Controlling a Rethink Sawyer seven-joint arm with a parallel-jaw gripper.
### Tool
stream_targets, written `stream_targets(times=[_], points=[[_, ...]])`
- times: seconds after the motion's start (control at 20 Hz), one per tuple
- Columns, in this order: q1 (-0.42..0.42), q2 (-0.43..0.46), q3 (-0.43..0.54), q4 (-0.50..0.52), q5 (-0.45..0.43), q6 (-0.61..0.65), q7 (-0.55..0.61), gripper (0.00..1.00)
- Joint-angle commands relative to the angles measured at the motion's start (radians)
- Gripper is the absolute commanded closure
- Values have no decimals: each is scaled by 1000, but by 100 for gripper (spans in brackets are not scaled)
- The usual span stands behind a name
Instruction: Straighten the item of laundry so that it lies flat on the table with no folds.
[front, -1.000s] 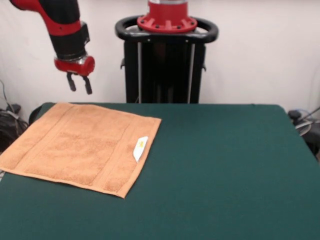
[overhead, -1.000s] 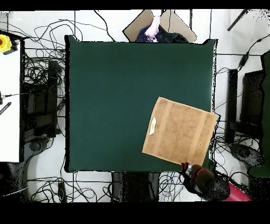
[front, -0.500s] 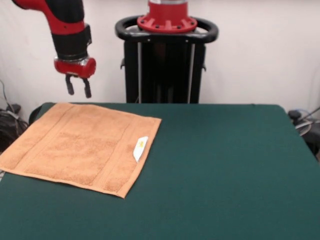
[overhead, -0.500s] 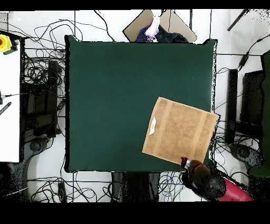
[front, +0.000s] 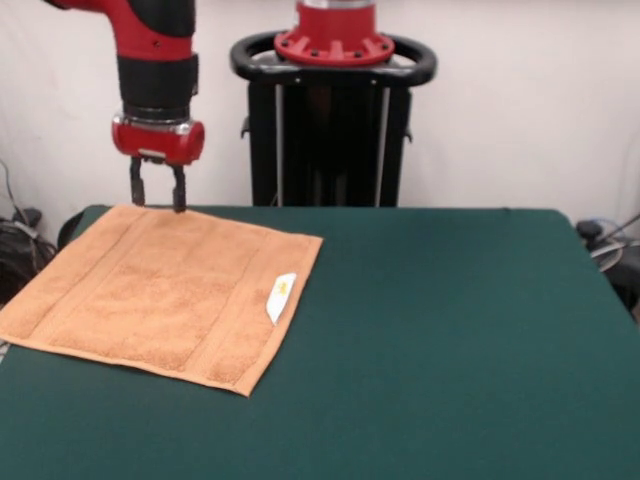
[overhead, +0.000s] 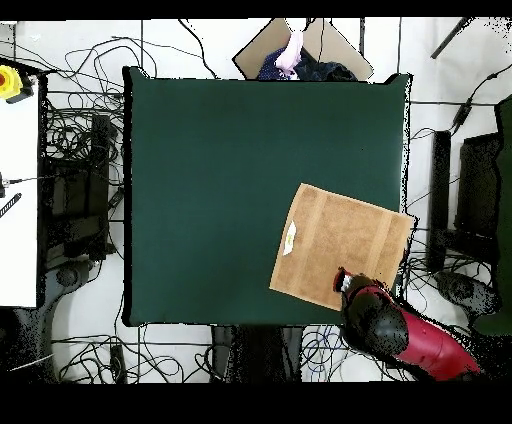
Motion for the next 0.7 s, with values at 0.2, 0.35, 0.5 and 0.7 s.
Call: stream_targets(times=[0.2, 0.35, 0.5, 0.7], points=[[167, -74, -16, -4, 161, 86, 233, 0], [173, -52, -17, -32, 171, 94, 200, 0], [181, -18, -14, -65, 182, 97, 177, 0], [192, 25, -19, -96, 185, 80, 167, 0]])
